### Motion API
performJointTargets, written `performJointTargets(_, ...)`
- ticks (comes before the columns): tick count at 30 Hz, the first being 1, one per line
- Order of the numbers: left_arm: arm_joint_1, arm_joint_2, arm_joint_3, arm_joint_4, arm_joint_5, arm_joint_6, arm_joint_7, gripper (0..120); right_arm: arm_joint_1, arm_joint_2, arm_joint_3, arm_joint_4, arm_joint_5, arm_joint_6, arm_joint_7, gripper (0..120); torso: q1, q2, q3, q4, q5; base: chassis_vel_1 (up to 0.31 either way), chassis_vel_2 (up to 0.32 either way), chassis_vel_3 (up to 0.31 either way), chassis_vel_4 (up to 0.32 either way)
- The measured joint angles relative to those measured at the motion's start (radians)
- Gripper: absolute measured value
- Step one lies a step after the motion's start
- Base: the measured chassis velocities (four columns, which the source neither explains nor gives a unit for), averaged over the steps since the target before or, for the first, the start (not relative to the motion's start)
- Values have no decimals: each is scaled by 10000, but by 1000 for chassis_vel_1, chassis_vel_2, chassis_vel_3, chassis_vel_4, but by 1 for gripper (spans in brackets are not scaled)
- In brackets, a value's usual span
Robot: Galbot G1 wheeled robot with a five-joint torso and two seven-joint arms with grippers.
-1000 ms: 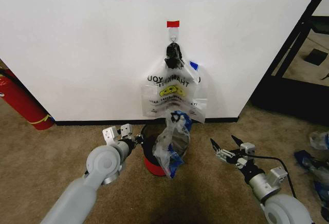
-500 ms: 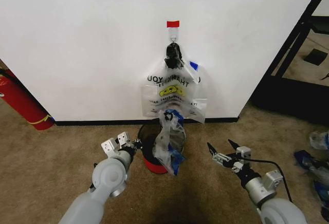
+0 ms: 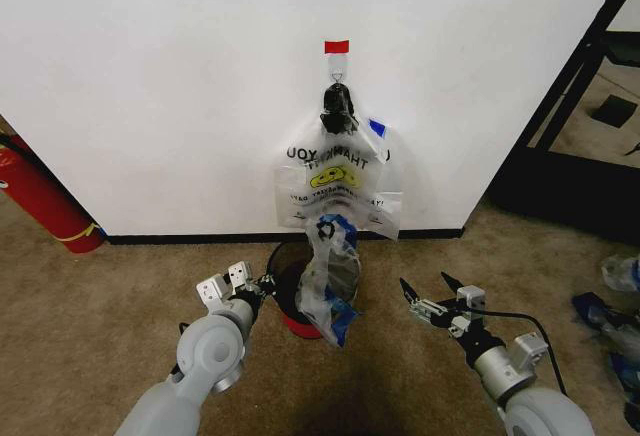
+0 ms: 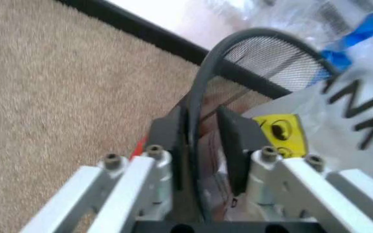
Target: Pick up the garbage bag from the wall and place it over the trash bin.
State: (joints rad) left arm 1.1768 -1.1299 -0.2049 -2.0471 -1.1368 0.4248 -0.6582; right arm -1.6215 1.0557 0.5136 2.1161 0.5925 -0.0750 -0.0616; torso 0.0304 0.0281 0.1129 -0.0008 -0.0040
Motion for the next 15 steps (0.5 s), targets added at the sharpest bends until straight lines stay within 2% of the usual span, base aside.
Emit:
performJointTargets(1, 0, 52, -23, -112, 6, 52, 2, 31, -6, 0, -3, 37, 8, -24, 18, 100, 0, 0, 0, -1, -1, 0, 0, 0, 0)
performJointTargets(2, 0, 52, -23, -112, 6, 52, 2, 31, -6, 0, -3, 37, 8, -24, 18, 100, 0, 0, 0, -1, -1, 0, 0, 0, 0)
performJointTargets(3, 0, 199, -35, -430, 16, 190, 27, 41, -53, -7, 3, 157, 29, -77, 60, 100, 0, 0, 0, -2, -1, 0, 0, 0, 0)
performJointTargets(6, 33, 421, -34, -930, 181, 283, 105, 54, -156, -53, 71, 426, 165, -278, 234, 100, 0, 0, 0, -2, 0, 0, 0, 0, 0)
performJointTargets(8, 53, 476, -29, -1051, 302, 295, 152, 56, -177, -68, 84, 485, 209, -332, 287, 100, 0, 0, 0, -3, 0, 0, 0, 0, 0)
performJointTargets(11, 124, 872, 104, -1681, 1216, 293, 562, 70, -176, -227, 106, 860, 598, -860, 813, 100, 0, 0, 0, -3, -1, 0, 0, 0, 0)
performJointTargets(14, 287, 1562, 309, -2069, 2616, -115, 1308, 83, 402, -383, -204, 1190, 1302, -1688, 1702, 100, 0, 0, 0, -1, -1, 0, 0, 0, 0)
performJointTargets(15, 287, 1562, 309, -2069, 2616, -115, 1308, 83, 402, -383, -204, 1190, 1302, -1688, 1702, 100, 0, 0, 0, -1, -1, 0, 0, 0, 0)
